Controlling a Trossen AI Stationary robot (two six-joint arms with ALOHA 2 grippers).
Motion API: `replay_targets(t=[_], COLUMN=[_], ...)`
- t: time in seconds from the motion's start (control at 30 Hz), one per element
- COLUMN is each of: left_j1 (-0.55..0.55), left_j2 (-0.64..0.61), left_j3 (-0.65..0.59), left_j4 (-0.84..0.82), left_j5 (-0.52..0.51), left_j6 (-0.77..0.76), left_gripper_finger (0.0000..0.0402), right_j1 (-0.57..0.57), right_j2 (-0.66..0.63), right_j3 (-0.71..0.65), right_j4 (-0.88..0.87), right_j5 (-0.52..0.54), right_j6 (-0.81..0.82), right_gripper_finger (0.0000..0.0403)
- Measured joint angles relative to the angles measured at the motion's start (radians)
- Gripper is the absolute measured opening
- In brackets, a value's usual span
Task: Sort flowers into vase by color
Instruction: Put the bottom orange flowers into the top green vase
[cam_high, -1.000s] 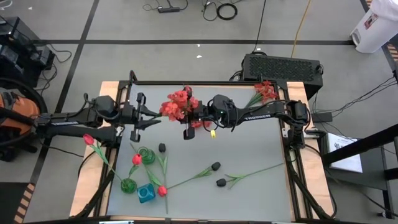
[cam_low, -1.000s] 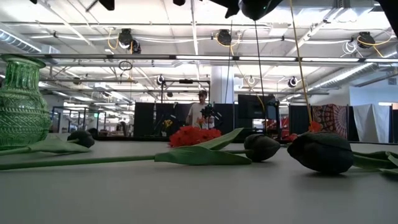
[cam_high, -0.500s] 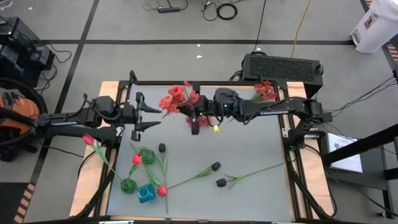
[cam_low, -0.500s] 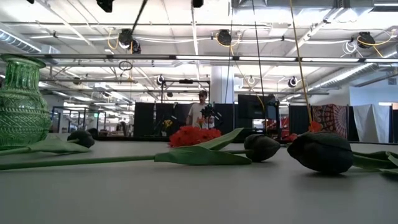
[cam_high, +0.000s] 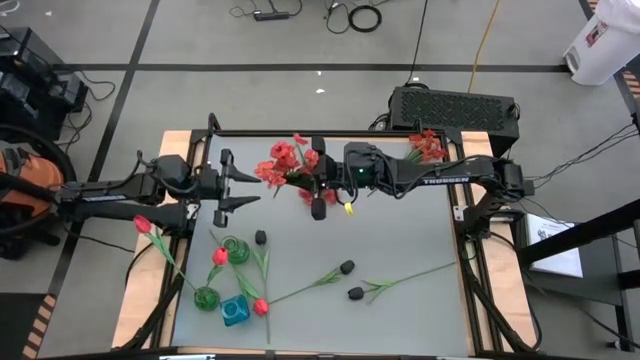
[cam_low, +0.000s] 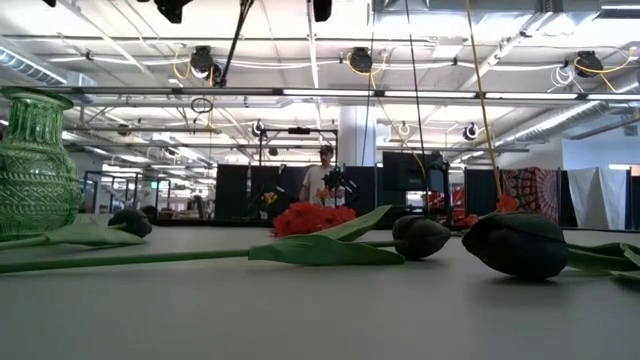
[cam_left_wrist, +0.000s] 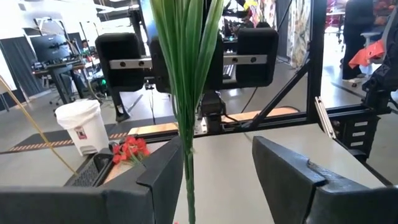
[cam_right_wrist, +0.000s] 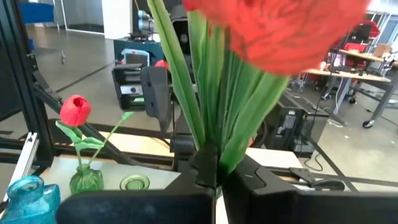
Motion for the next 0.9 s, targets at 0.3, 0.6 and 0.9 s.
replay_targets(t=[0.3,0.6,0.9], left_j1=[0.000,0.000,0.000], left_j2=[0.013,0.014,0.014], left_j3=[0.000,0.000,0.000], left_j4=[0.005,0.003,0.003], left_j5=[-0.009,-0.034,-0.034], left_j6=[0.000,0.000,-0.001], left_gripper_finger=[0.0199,0.0199,0.0199], right_j1=[0.023,0.038,0.041], right_j2=[0.040,0.100,0.116], right_j3=[0.049,0.108,0.113], right_j4=[0.003,0.002,0.094], right_j5=[-0.002,0.002,0.005], right_j6=[0.026,0.026,0.055], right_gripper_finger=[0.0000,0.0000,0.0000])
